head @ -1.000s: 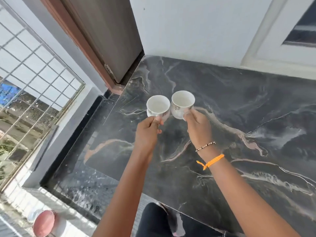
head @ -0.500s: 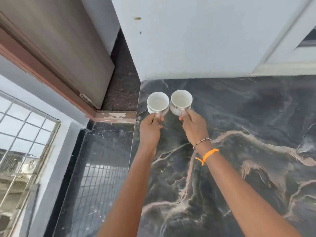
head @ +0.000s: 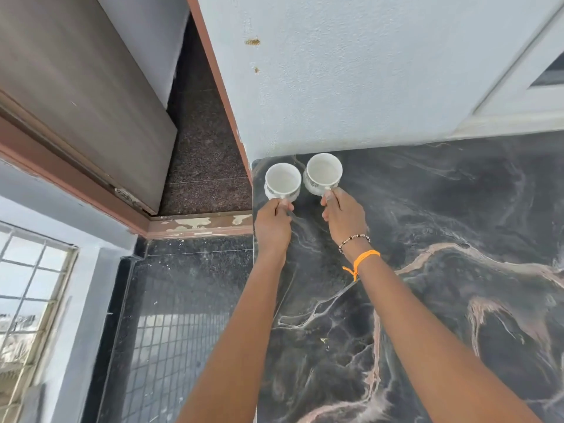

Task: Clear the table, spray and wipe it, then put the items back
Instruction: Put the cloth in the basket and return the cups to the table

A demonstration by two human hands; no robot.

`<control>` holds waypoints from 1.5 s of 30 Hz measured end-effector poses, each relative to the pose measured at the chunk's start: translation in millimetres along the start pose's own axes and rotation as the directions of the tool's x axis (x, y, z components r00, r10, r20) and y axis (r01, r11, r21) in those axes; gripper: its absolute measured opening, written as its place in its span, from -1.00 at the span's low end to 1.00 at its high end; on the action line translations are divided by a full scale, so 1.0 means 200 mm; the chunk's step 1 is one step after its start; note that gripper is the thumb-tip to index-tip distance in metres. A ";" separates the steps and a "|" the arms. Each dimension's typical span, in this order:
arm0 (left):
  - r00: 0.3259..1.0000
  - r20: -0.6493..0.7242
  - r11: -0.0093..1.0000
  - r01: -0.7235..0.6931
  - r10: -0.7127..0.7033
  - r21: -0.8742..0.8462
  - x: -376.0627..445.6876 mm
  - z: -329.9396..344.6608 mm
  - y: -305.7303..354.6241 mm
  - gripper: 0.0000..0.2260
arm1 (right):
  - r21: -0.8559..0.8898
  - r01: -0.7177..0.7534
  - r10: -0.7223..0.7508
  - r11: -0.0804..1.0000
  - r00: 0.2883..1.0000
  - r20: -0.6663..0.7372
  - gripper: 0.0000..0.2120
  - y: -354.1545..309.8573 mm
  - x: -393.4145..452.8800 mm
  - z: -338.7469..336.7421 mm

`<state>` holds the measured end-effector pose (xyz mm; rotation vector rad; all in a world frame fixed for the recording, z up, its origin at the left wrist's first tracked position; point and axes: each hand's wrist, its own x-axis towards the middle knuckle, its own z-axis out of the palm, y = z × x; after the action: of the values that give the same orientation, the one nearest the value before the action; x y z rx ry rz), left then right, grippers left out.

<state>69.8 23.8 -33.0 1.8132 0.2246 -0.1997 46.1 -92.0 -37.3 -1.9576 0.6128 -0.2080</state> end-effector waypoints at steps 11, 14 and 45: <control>1.000 0.017 1.000 0.021 -0.020 -0.005 0.11 0.01 -0.03 -0.70 | 0.042 -0.043 0.045 0.998 0.998 -0.049 -0.74 0.05 0.07 0.08; 0.999 0.022 0.999 0.032 -0.032 0.009 0.14 0.02 -0.05 -0.71 | 0.033 -0.048 0.050 0.998 0.997 -0.059 -0.74 0.06 0.10 0.08; 0.992 0.070 0.994 0.108 -0.107 -0.014 0.21 -0.02 -0.06 -0.83 | 0.011 -0.062 0.062 0.998 0.998 0.029 -0.75 0.05 0.20 0.13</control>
<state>108.3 32.4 -53.6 1.7744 0.2745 -0.3346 87.7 -94.3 -63.3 -1.9240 0.6511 -0.1444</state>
